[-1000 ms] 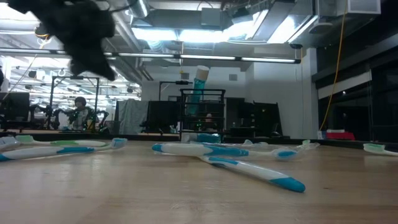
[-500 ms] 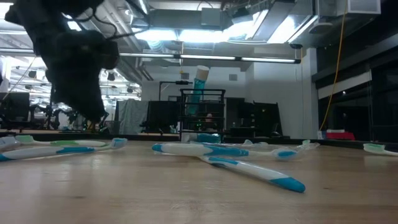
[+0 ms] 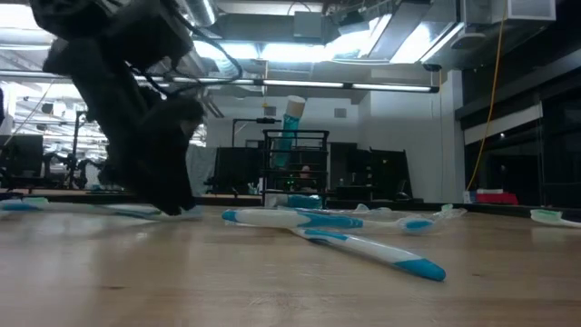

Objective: Pick & Place toothbrushing station
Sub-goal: Put the blue toothbrush into the black organizer

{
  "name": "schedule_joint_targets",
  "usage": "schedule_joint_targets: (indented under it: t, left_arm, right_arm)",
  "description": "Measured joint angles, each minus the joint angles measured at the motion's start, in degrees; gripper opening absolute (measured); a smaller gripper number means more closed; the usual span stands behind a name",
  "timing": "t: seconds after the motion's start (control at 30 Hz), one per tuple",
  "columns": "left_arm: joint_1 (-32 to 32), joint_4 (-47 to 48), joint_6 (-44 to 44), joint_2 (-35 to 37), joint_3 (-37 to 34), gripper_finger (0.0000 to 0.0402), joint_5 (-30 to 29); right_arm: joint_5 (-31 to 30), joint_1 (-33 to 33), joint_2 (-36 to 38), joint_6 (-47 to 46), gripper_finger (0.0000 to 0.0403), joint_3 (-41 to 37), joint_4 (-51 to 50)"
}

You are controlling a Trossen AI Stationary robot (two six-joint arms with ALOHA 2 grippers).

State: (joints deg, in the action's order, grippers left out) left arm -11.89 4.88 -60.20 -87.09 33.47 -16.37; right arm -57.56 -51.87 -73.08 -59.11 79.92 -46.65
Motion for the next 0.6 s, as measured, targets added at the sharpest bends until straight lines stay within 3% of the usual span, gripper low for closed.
schedule_joint_targets:
  t: [0.1, 0.23, 0.6]
  left_arm:
    - [1.4, 0.2, -1.1, -1.3, 0.0, 0.0107, -0.2]
    - [3.0, 0.0, -1.6, -1.4, -0.1, 0.002, -1.1]
    - [6.3, -5.4, 5.0, 8.1, -0.3, 0.0003, -8.4]
  right_arm:
    - [0.0, -0.6, 0.0, -0.1, 0.0096, 0.0, 0.5]
    - [0.0, -1.1, 0.0, -0.4, 0.0096, 0.0, 1.0]
    - [-0.1, -1.1, 0.0, -0.4, 0.0096, 0.0, 1.1]
